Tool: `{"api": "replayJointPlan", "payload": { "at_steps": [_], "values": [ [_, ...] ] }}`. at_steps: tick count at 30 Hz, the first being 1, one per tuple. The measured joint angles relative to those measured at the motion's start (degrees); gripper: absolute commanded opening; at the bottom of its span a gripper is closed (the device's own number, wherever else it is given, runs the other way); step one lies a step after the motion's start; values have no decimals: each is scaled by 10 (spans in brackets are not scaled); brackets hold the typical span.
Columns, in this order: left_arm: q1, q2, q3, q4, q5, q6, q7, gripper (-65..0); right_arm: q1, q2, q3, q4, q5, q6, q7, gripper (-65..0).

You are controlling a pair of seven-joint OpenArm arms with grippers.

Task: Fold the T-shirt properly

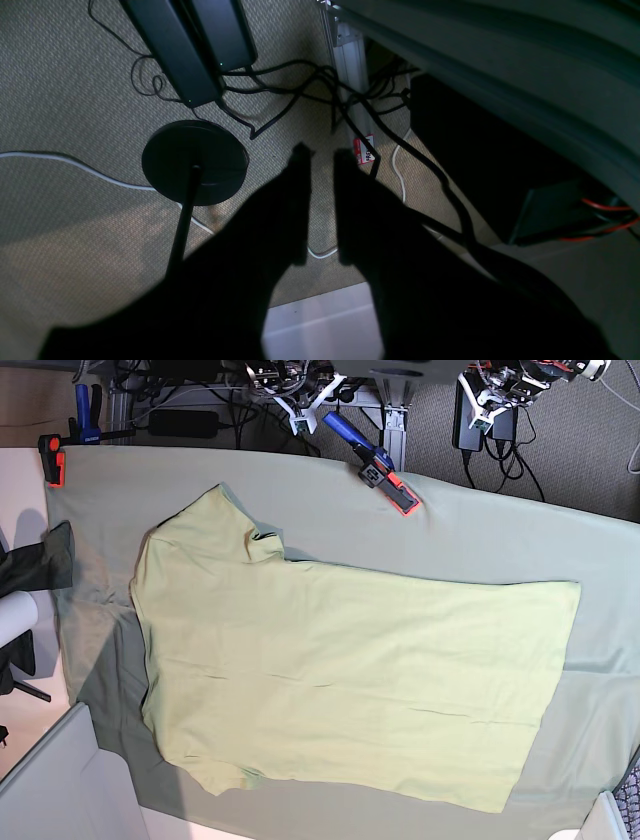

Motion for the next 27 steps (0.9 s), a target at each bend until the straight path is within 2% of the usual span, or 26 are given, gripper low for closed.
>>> {"api": "replayJointPlan", "payload": {
  "at_steps": [7, 11, 13, 27],
  "values": [
    [0, 0, 0, 0, 0, -5, 17, -566, 0, 1, 0, 0, 0, 0, 0, -494],
    [0, 0, 0, 1, 2, -71, 26, -566, 0, 1, 0, 0, -2, 0, 0, -568],
    [0, 0, 0, 1, 2, -88, 26, -566, 0, 1, 0, 0, -2, 0, 0, -593],
    [0, 0, 0, 1, 2, -88, 26, -566, 0, 5, 0, 0, -2, -1, 0, -595]
  ]
}}
